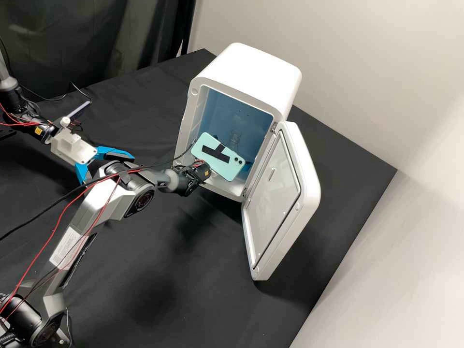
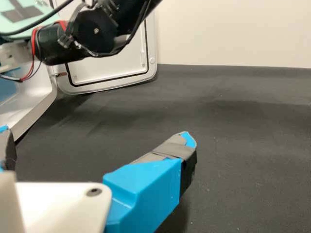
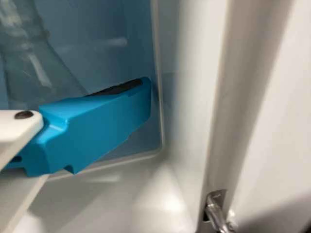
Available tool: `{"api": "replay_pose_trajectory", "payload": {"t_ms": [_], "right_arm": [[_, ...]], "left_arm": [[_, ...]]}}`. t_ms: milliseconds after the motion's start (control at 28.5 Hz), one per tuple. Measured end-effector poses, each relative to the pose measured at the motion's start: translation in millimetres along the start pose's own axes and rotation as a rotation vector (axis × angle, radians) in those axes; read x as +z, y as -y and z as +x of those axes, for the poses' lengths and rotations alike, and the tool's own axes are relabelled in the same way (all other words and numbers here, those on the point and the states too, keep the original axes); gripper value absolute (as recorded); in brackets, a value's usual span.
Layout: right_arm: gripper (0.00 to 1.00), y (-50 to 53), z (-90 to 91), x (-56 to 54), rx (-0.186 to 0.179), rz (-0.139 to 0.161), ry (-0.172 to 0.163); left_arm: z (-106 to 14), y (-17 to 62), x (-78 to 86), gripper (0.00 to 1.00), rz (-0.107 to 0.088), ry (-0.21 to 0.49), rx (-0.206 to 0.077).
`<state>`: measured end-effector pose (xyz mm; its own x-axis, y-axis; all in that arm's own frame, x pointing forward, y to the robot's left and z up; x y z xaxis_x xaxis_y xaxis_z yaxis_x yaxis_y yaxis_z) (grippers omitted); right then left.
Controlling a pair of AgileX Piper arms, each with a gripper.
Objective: Place the flask in the incubator
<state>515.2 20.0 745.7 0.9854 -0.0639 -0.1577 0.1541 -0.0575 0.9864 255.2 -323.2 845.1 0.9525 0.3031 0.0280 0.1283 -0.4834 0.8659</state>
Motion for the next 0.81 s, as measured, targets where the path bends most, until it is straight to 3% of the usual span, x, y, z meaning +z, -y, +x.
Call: {"api": "replay_pose_trajectory", "payload": {"t_ms": [70,491,596,806], "right_arm": [[1.0,-0.8,-5.1,-0.7,0.009,0.0,-0.011],[1.0,8.4,-50.0,11.4,-0.001,-0.004,0.002],[1.0,10.0,-65.0,13.9,0.001,0.019,0.001],[1.0,13.0,-94.8,18.2,0.01,0.032,-0.012]], "left_arm": [[0.0,0.0,0.0,1.0,0.0,0.0,0.0],[-0.8,-3.0,0.8,1.0,0.003,0.002,0.011],[-1.3,-2.8,0.8,1.0,0.003,0.002,0.01],[-4.3,0.5,1.0,1.0,-0.001,-0.001,-0.004]]}}
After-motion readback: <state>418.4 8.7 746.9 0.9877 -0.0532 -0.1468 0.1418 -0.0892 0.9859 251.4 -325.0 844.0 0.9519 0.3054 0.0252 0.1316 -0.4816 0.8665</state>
